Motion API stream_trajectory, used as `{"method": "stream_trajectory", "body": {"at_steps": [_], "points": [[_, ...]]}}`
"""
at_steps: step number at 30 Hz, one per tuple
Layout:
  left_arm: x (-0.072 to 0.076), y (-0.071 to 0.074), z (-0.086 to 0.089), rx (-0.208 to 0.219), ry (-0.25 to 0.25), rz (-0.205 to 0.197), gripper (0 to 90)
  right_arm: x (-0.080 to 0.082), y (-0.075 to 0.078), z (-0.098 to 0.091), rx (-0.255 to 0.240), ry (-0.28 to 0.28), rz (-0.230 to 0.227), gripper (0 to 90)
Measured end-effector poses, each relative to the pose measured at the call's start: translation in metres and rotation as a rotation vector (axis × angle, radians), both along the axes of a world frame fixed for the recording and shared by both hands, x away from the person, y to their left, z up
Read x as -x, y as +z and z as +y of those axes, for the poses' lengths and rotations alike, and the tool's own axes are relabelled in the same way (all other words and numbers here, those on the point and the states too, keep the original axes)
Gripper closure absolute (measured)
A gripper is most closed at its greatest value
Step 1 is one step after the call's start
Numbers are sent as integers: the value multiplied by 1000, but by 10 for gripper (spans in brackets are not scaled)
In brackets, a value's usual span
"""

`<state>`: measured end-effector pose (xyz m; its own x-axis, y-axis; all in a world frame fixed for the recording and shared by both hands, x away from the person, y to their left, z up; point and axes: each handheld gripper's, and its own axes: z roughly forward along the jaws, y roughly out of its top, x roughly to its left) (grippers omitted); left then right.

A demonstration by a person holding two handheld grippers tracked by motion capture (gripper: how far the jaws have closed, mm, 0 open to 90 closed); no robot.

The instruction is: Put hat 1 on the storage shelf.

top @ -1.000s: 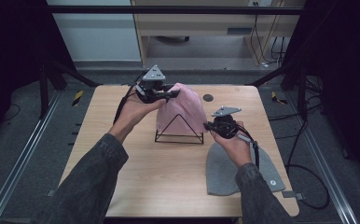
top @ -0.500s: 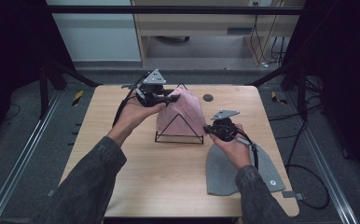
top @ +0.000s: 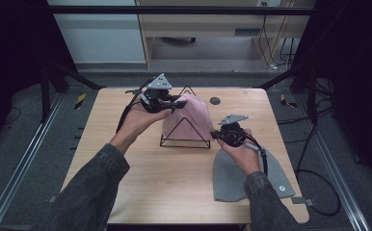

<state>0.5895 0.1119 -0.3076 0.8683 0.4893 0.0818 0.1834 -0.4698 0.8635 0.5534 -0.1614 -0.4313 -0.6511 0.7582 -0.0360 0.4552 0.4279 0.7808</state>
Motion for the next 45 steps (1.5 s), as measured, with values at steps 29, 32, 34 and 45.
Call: {"method": "stream_trajectory", "body": {"at_steps": [29,32,34,45], "points": [[-8,-22,-6,-21,22,79,690,-4,-22,2,17,-24,53,791],[-7,-22,-7,-30,22,82,681,-2,-19,1,4,-39,50,677],[-6,-24,-9,-48,15,79,679,3,-12,-3,4,-58,42,565],[-1,-27,-8,-26,17,99,632,20,-3,-24,20,-110,9,438]]}}
